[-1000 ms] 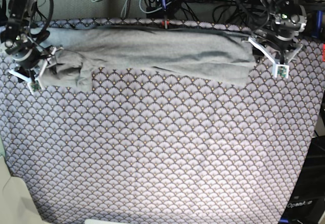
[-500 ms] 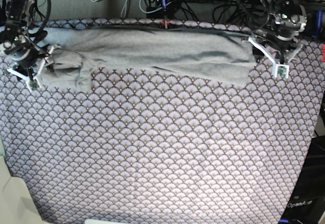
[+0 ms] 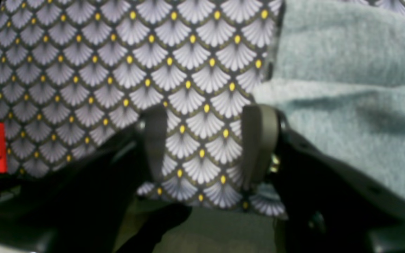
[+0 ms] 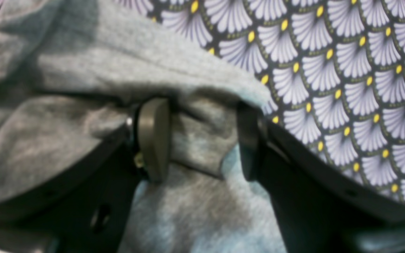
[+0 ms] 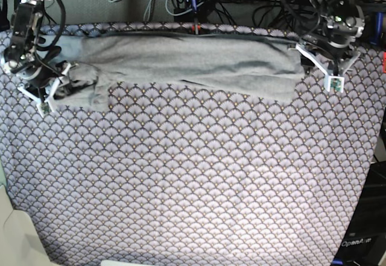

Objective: Fold the T-shirt properly
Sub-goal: 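Pull the sleeve end toward the robot with the right gripper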

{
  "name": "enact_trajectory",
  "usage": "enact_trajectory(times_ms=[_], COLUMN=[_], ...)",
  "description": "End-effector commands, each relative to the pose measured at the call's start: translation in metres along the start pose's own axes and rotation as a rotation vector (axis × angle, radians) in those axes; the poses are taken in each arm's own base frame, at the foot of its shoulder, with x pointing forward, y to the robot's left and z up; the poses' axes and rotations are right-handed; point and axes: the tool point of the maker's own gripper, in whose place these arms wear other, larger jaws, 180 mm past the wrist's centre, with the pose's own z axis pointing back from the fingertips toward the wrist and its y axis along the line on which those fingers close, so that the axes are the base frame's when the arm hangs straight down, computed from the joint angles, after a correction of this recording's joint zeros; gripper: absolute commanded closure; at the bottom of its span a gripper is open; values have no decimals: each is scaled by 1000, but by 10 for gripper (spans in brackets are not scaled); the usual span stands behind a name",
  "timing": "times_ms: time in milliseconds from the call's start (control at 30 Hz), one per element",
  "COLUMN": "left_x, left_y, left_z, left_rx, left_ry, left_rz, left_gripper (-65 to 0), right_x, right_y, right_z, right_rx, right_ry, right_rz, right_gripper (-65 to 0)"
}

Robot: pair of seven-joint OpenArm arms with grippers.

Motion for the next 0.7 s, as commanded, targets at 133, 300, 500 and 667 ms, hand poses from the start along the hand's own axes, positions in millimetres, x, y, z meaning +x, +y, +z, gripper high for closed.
enact_trajectory(times_ms=[133, 300, 500, 667], left_x=[11, 12, 12, 12], left_y=[4, 4, 4, 3], left_z=[4, 3, 3, 2], left_rx=[13, 13, 10, 9], left_ry=[-41, -43, -44, -43], left_rz=[-6, -5, -1, -1], left_gripper=[-332, -332, -332, -332], right_x=[-14, -15, -17, -15], right_y=[-5, -4, -4, -4], right_z=[0, 1, 1, 2], right_rx=[-16, -14, -15, -18], right_ry=[64, 63, 68, 60], right_rz=[15, 17, 14, 17], right_gripper=[-280, -244, -31, 0])
